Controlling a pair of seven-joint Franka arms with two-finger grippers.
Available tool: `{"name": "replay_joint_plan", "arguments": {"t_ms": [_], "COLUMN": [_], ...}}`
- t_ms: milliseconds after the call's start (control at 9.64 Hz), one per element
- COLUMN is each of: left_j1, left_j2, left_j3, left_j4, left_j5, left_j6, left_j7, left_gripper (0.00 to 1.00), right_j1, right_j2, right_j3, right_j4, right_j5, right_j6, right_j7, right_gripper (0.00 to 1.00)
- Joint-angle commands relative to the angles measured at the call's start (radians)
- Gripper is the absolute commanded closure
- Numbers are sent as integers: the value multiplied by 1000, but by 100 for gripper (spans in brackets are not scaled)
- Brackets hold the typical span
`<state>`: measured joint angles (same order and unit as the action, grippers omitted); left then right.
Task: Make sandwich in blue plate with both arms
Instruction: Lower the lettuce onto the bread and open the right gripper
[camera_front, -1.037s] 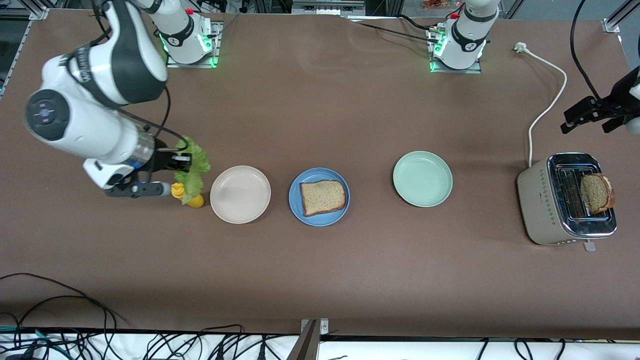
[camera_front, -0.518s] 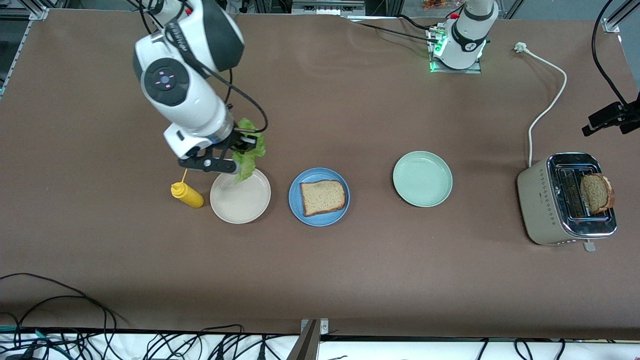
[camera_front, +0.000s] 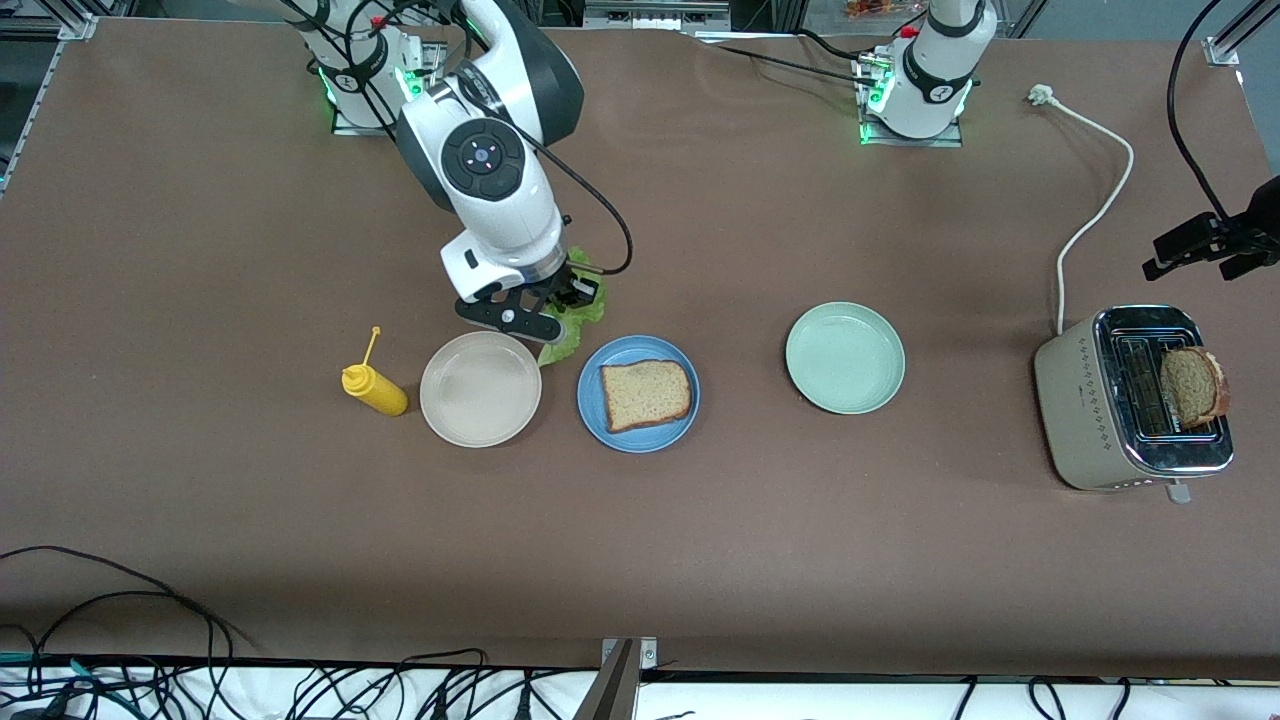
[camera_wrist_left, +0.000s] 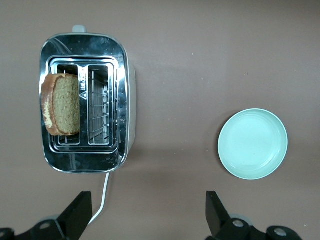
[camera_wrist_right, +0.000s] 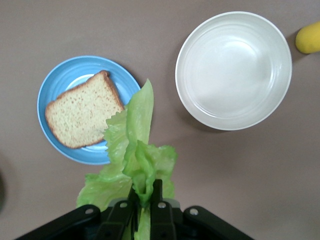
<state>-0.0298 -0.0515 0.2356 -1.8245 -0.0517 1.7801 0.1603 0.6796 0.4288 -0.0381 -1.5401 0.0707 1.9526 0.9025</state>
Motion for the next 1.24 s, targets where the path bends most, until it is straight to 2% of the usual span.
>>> {"name": "replay_joint_plan", "arguments": {"t_ms": [0,104,518,933,1141], "left_j1": [-13,-13,-19,-19,-21], "left_j2": [5,18,15,16,16], "left_j3": [13,13,4,4,4], "left_j4": [27,28,31,31,31], "left_j5": [26,26,26,26,26], "left_j6": [18,21,21,22,22], "left_j7": [7,7,-12,-10,-10], "left_gripper": [0,0,0,0,0], "right_j1": [18,31,78,92,94], "right_j2": [60,99,260,344,349], "right_j3": [-10,-9,-13,-16,-14], "right_j4": [18,41,159,166,179], "right_j5": [-3,-3,-21,-86,-89], "right_j6": [92,145,198,282,287], "right_j7": [120,180,317,435,457], "right_gripper": [100,100,100,100,100]}}
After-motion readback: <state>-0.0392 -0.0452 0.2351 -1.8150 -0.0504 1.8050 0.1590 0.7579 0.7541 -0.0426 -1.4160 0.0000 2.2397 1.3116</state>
